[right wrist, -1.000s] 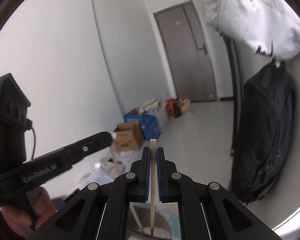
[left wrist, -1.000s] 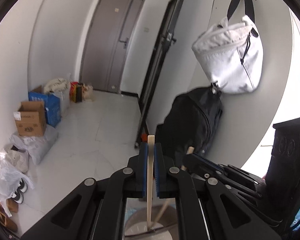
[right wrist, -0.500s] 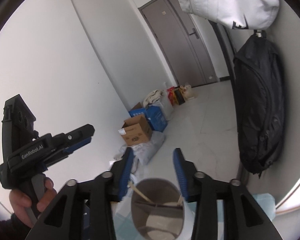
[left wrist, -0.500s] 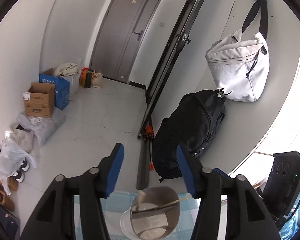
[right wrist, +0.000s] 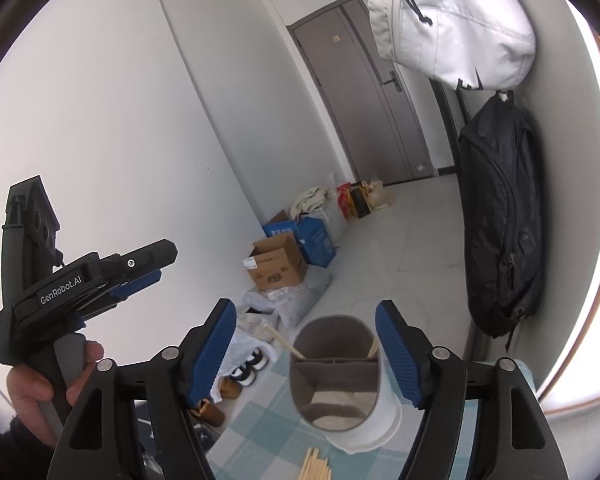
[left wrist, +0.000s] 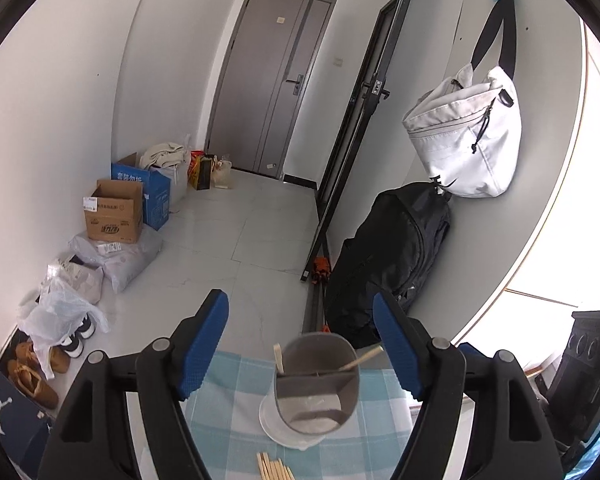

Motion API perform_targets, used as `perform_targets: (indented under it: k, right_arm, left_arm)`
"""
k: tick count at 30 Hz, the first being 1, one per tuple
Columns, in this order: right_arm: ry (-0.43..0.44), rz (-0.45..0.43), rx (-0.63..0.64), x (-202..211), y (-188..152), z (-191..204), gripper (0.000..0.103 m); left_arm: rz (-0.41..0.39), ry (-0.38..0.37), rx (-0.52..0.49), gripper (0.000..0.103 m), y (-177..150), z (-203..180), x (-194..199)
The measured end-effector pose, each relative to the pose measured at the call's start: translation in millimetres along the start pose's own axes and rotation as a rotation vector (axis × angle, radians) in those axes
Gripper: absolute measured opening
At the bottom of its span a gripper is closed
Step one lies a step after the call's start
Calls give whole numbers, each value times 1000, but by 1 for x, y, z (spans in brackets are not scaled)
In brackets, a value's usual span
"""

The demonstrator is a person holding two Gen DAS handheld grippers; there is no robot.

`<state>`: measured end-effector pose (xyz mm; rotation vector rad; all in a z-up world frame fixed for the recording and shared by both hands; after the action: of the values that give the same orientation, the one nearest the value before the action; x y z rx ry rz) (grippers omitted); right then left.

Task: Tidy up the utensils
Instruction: 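Move both grippers back toward the chopstick bundle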

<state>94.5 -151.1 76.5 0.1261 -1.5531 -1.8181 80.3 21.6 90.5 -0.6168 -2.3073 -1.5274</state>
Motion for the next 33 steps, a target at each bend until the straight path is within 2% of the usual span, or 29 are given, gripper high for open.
perform_targets:
  k: [4,8,18,27,33]
  right_arm:
    - [1,-5,-10,12,-8,5,77]
    - [-2,-8,-17,23,-19,9,82]
    - [-28,52,-6,27,-67,10,98]
    - [-77,209,37,1,-124,3,100]
    - [-107,340,67,-24,-157,-5,100]
  left_arm:
    - [-6,19,-10,72,-9,-2,13]
    - [-10,33,-25,81,-20,-4,23]
    - [32,55,-28,82,-61,5,26]
    - [135,86,-11,82,-112,34,-2]
    - [160,109,-52,82,-139,54,-14]
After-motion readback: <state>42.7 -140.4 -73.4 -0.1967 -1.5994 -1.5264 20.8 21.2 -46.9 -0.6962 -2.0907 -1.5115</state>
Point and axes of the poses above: each gripper's, at about its wrist camera, not at the fingertips, and x roughly against the way its jaws point, z to its left, y to its top, the point moved 4 cm from there along -x, roughly the way its jaws point, and after that the axes turned 5 degrees about x, right-handed, at the moved point
